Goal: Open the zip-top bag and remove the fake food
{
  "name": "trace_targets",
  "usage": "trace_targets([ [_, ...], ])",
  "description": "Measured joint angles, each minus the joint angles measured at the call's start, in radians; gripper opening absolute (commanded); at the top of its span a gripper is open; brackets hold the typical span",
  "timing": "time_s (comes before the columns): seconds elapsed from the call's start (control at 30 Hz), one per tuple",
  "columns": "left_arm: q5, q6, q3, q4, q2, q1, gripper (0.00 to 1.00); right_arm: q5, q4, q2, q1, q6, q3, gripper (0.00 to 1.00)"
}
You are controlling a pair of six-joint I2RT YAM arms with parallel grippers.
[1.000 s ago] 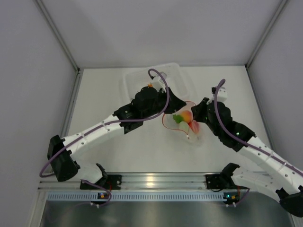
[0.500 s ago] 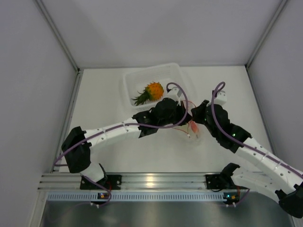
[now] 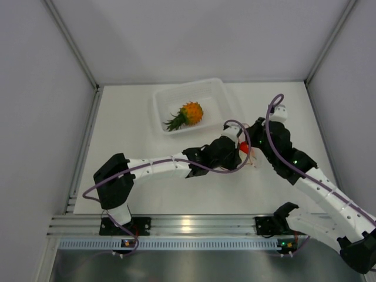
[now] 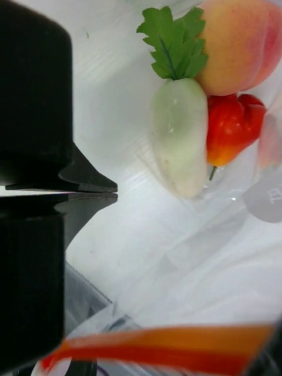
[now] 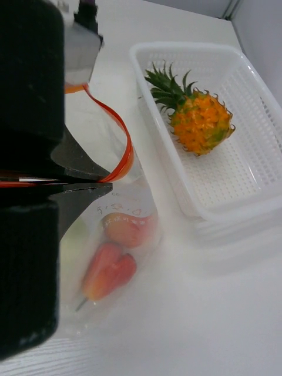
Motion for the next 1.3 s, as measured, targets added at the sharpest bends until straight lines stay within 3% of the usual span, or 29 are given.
trace_targets([
  [0.37,0.064,0.140,0.009,-0.003,0.080,-0.006,0.00,-0.079,-0.053,0.001,-0.051,-0.087,0.040,0.00],
  [0.7,0.156,0.246,-0.003,-0.006,0.080,-0.016,0.00,-0.101,-0.084,0.019,-0.078,-0.275,0.069,0.00],
  [0.97,0.191,0.253,0.007,-0.037,0.097,-0.017,0.00,-0.200,-0.076,-0.017,-0.077,-0.339,0.069,0.00],
  [1.3,0.118,0.179,0.051,-0.135,0.121,0.019,0.00,-0.355,-0.032,-0.038,-0.083,-0.327,0.041,0.00],
])
